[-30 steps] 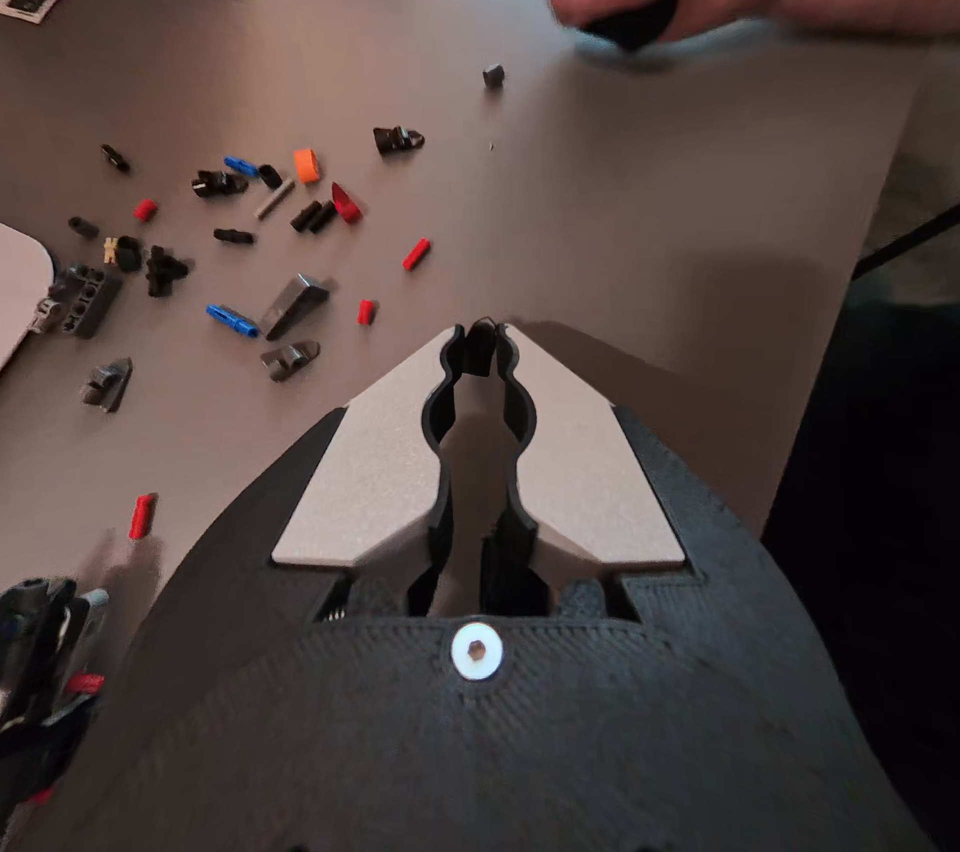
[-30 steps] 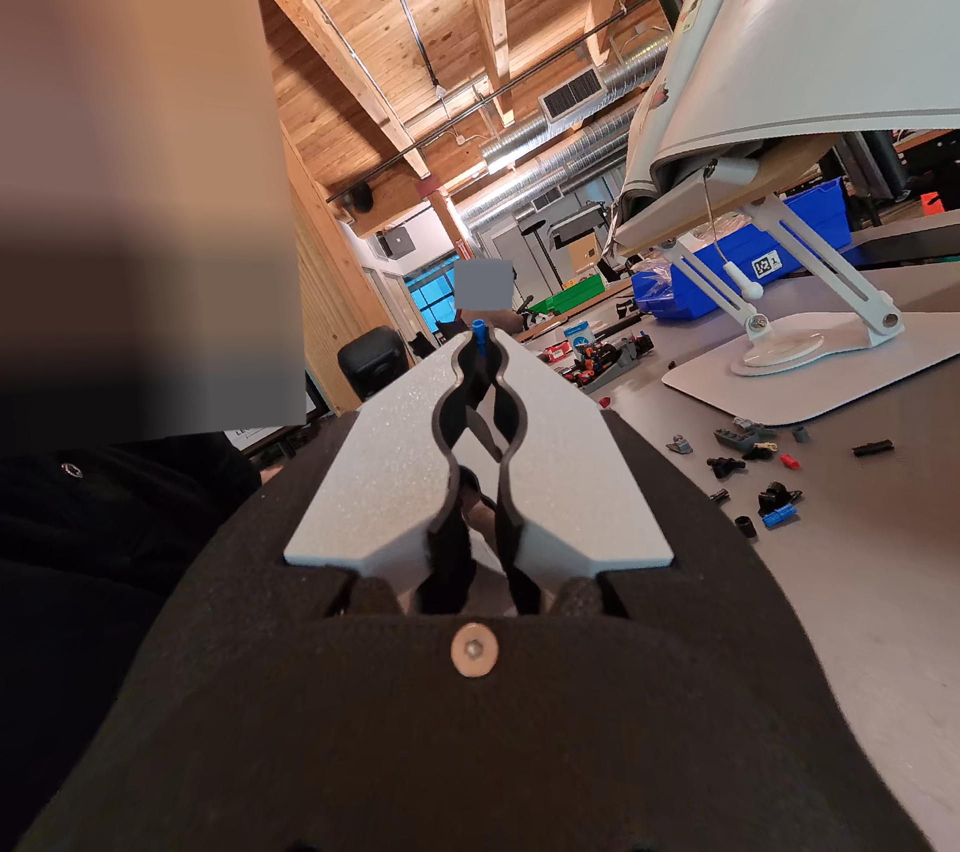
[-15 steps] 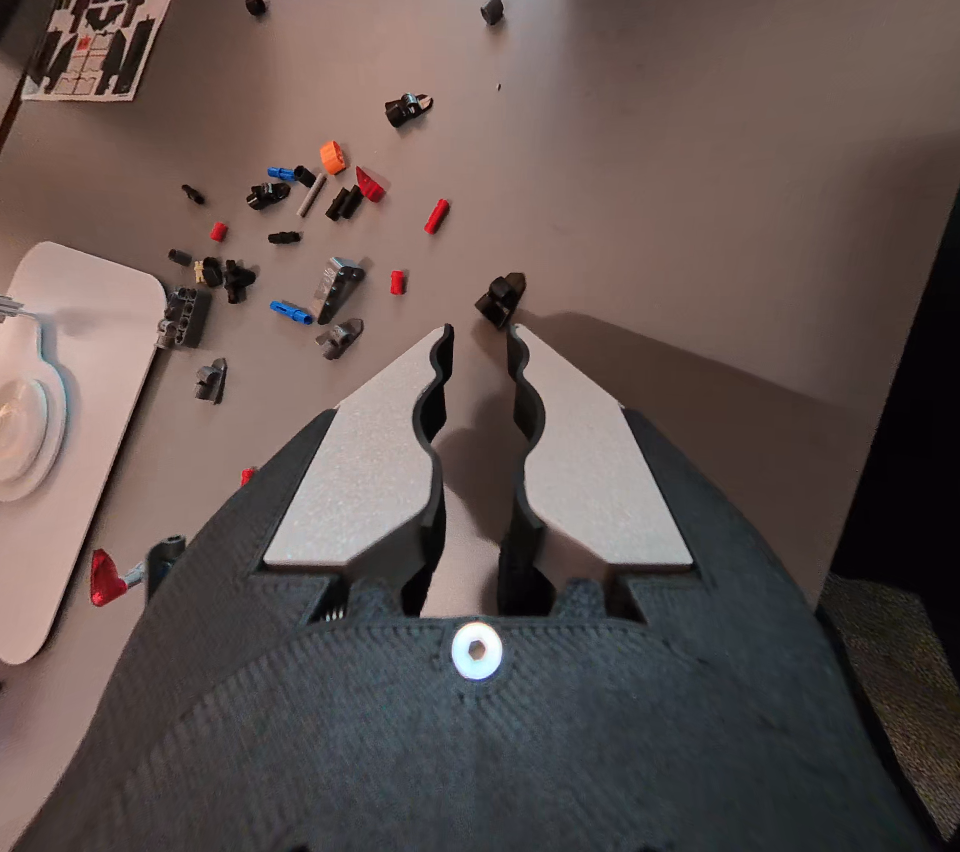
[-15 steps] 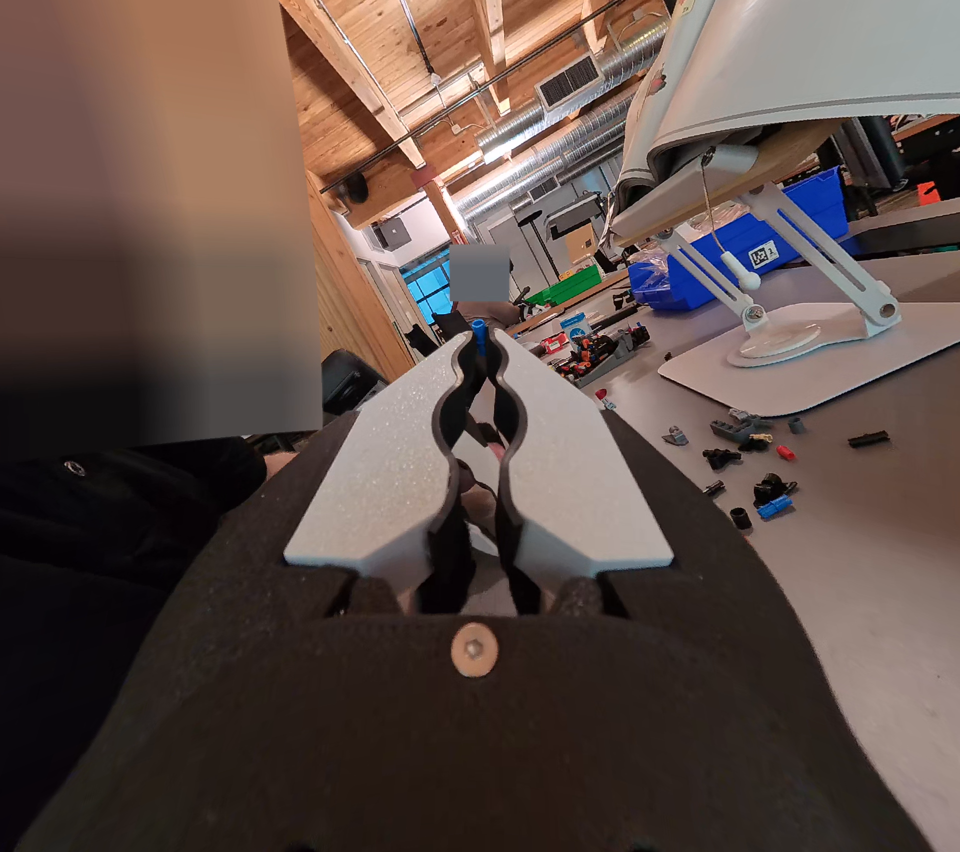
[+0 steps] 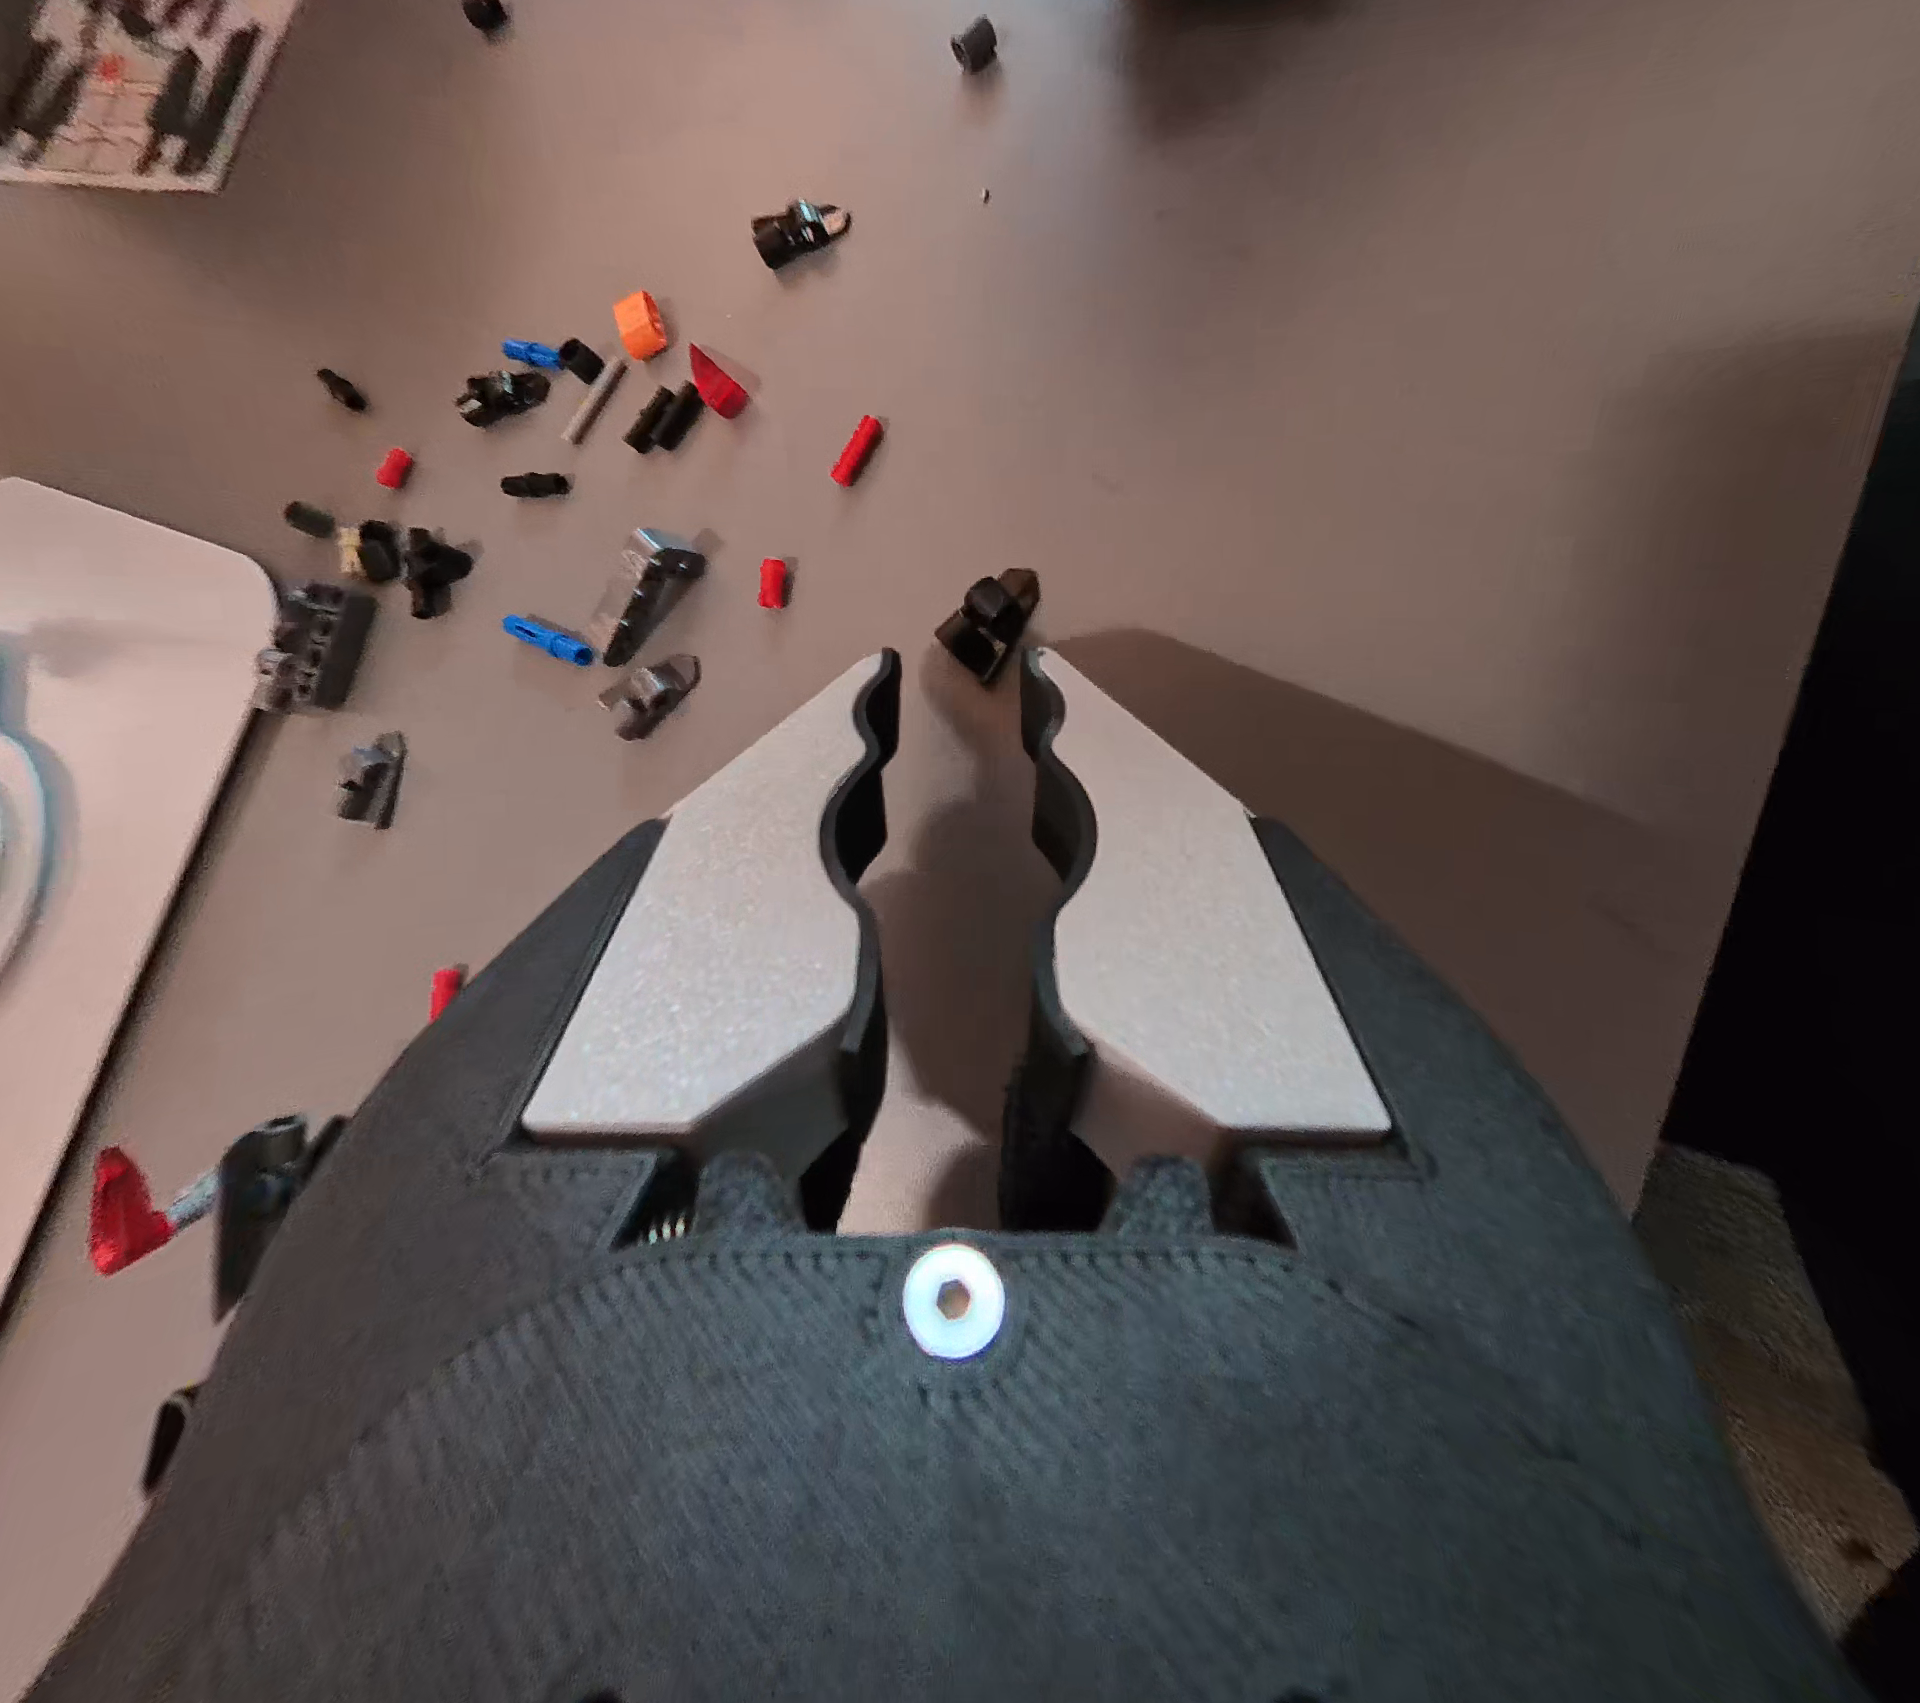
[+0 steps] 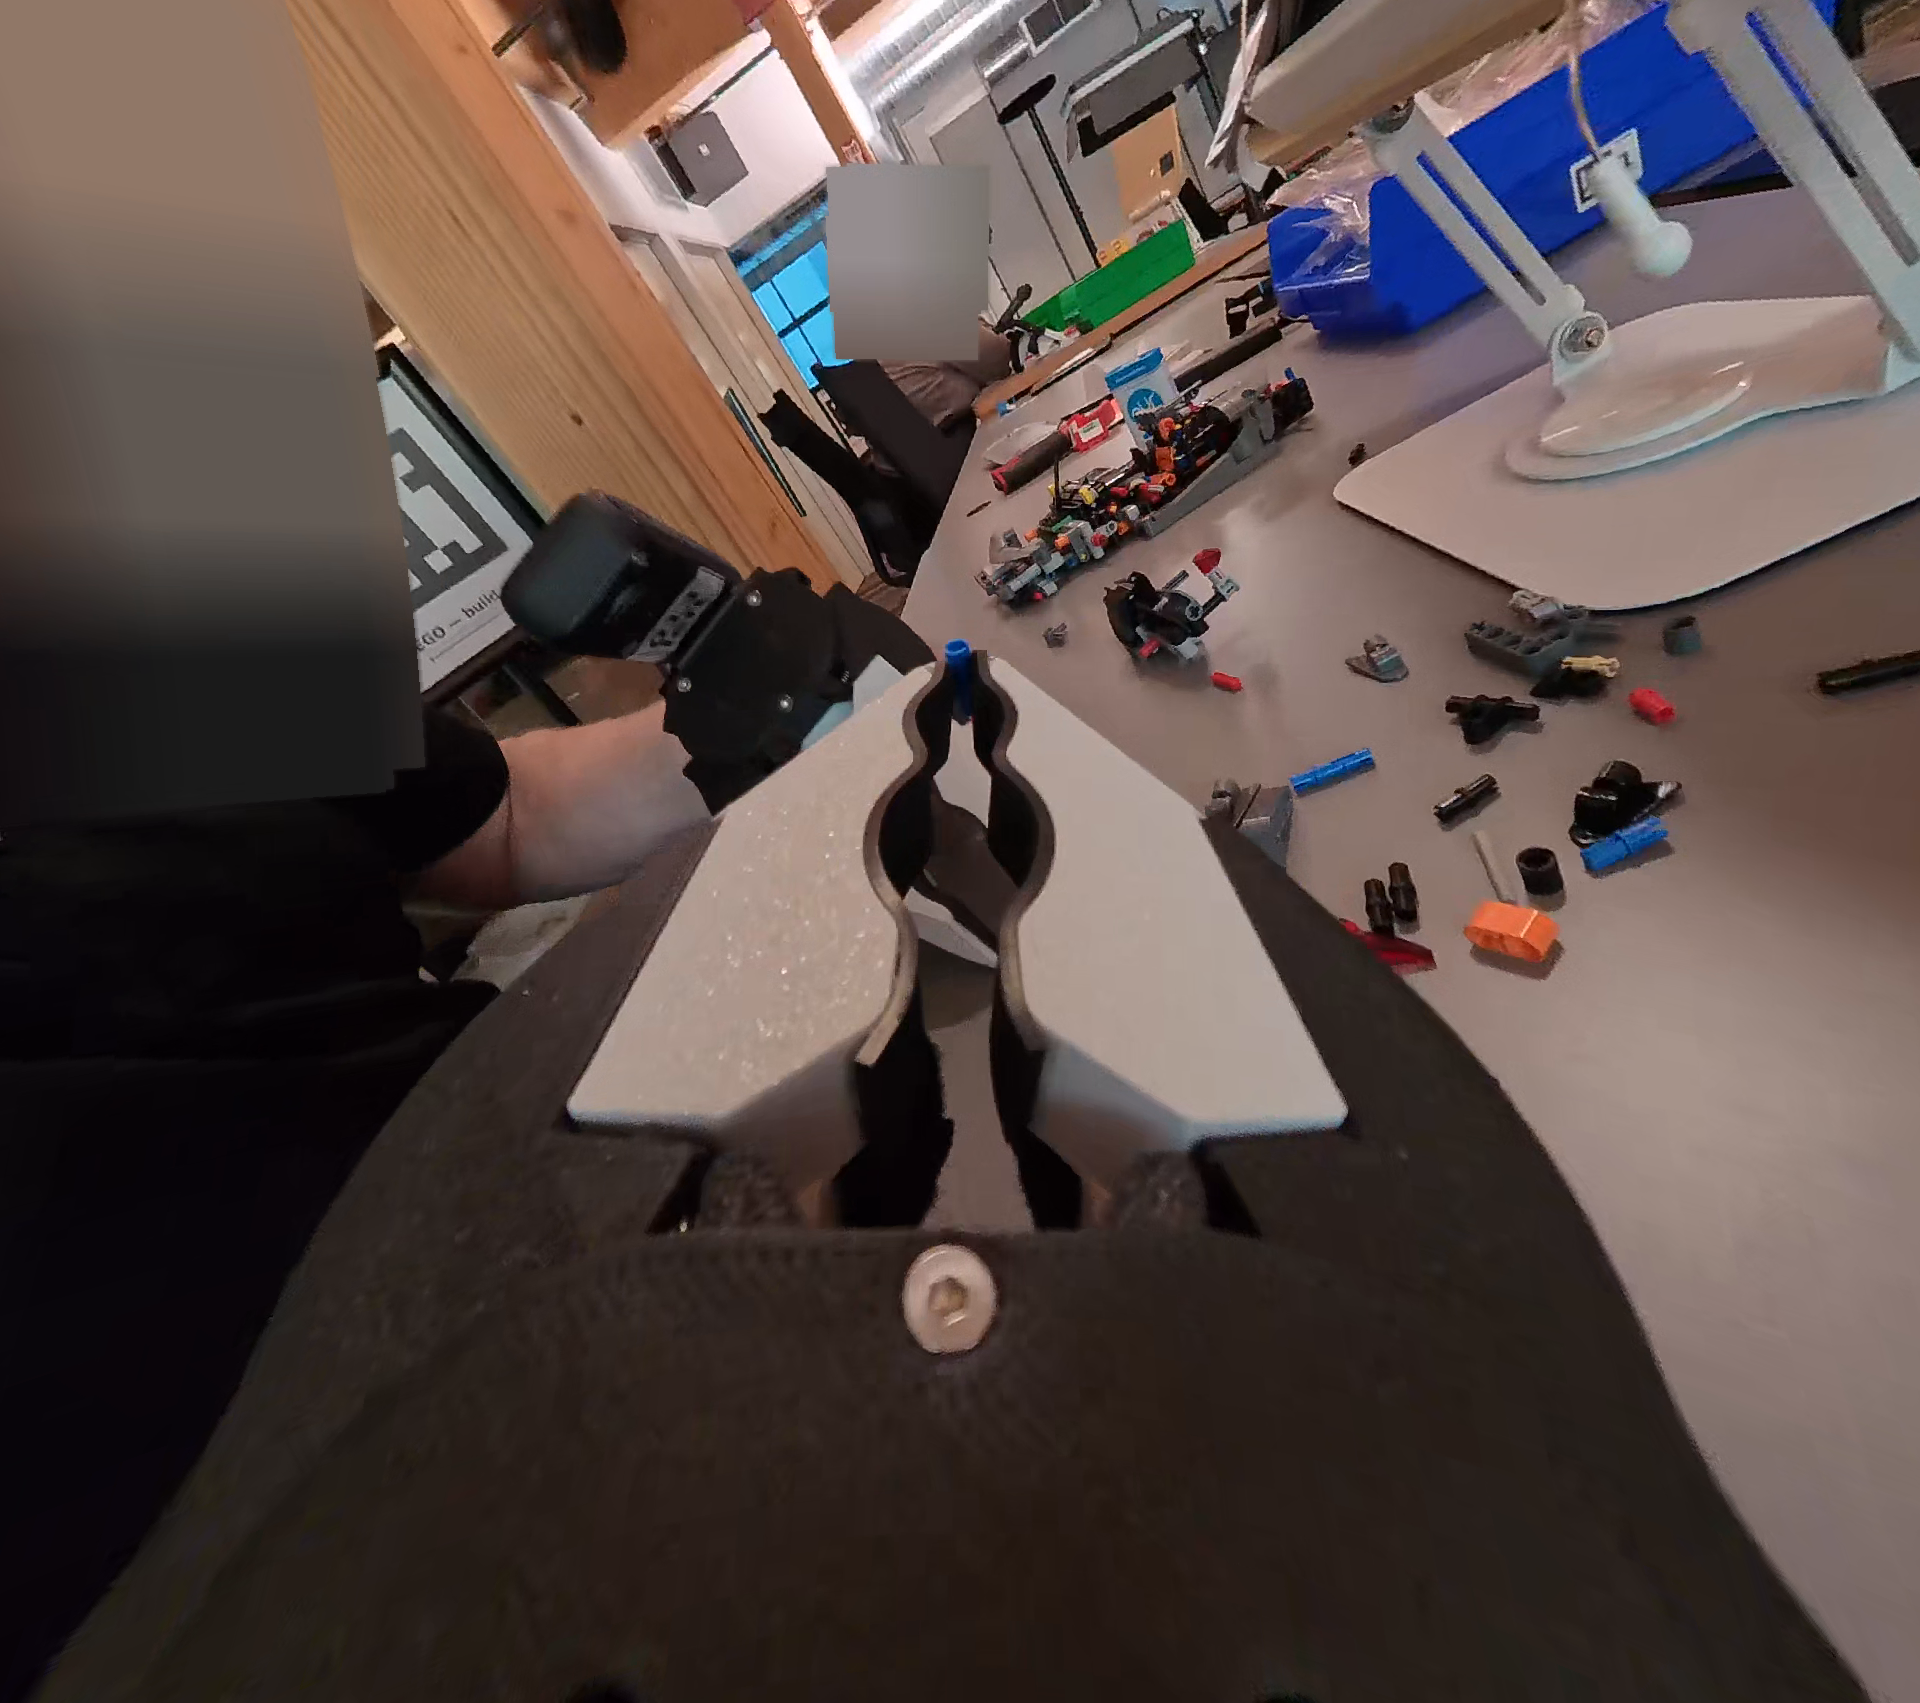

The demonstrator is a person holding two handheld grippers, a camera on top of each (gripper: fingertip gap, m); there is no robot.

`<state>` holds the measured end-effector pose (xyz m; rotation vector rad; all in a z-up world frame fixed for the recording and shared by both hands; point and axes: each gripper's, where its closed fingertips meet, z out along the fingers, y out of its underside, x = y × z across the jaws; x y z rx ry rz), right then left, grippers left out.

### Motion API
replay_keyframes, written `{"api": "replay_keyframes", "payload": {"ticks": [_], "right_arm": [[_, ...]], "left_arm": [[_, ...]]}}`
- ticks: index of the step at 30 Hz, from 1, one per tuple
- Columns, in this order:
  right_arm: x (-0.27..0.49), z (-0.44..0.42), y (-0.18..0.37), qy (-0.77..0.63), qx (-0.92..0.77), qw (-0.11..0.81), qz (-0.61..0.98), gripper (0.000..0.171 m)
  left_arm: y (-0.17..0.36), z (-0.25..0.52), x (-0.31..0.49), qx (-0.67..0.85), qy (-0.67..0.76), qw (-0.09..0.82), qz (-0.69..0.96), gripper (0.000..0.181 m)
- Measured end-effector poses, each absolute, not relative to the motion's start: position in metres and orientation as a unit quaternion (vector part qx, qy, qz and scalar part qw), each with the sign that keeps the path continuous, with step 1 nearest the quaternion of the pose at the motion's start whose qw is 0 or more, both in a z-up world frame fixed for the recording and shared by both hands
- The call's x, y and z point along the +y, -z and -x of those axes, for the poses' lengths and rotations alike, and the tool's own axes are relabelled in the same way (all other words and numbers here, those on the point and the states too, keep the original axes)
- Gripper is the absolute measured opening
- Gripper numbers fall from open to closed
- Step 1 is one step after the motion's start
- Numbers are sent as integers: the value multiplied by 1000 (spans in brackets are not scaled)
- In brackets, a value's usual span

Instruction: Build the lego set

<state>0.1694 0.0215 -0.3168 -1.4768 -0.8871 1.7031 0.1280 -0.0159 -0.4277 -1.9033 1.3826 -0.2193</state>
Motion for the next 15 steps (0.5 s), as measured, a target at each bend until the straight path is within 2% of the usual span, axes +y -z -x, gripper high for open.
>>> {"api": "replay_keyframes", "payload": {"ticks": [7,9,15], "right_arm": [[17,-178,317,-655,-335,359,574,0],[18,-178,318,-657,-335,355,575,1],[18,-180,315,-662,-331,357,570,1]], "left_arm": [[431,-136,-31,512,95,374,768,9],[428,-144,-41,518,106,382,758,15],[406,-133,-29,474,102,432,761,14]]}}
